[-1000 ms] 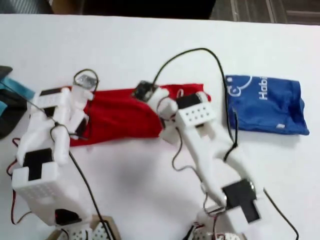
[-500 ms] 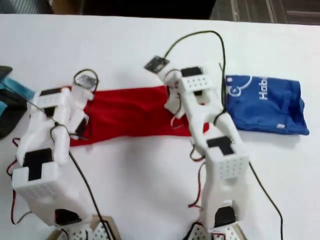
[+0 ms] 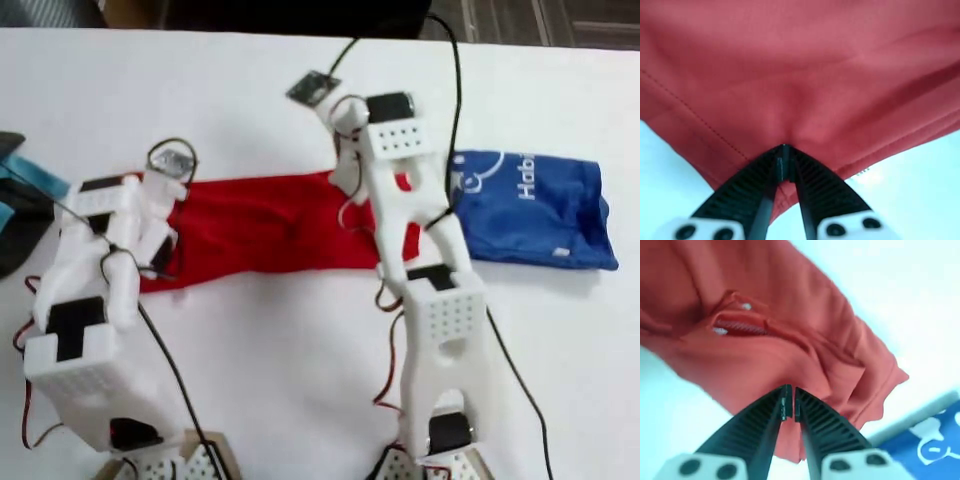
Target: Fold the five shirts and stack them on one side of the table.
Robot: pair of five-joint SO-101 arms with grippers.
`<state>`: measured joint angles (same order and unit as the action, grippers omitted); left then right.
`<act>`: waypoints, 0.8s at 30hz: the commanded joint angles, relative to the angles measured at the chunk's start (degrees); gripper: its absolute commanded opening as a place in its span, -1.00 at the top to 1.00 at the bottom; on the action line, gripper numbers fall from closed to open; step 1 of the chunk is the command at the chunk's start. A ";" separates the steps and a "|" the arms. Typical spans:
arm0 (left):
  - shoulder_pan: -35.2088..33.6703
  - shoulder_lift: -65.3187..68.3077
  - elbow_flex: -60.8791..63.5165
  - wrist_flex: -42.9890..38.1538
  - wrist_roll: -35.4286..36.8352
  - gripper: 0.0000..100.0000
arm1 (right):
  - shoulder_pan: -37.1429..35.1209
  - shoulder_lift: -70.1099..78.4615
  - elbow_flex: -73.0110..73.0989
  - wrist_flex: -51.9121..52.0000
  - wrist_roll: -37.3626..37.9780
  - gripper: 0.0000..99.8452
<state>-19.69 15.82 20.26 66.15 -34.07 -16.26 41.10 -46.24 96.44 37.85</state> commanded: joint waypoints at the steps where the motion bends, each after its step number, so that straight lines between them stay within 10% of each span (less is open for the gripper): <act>1: -0.88 0.00 0.31 -1.14 0.26 0.95 | 1.36 -3.03 -0.09 1.89 -0.62 0.96; 12: -0.88 0.00 0.31 -1.14 0.26 0.95 | 3.74 -22.55 34.73 -8.66 2.11 0.96; 24: -0.88 0.00 0.31 -1.14 0.26 0.95 | 9.45 -12.97 38.33 -23.60 3.87 0.96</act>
<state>-19.69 15.82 20.26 66.15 -34.07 -9.76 27.21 -6.33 74.90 40.31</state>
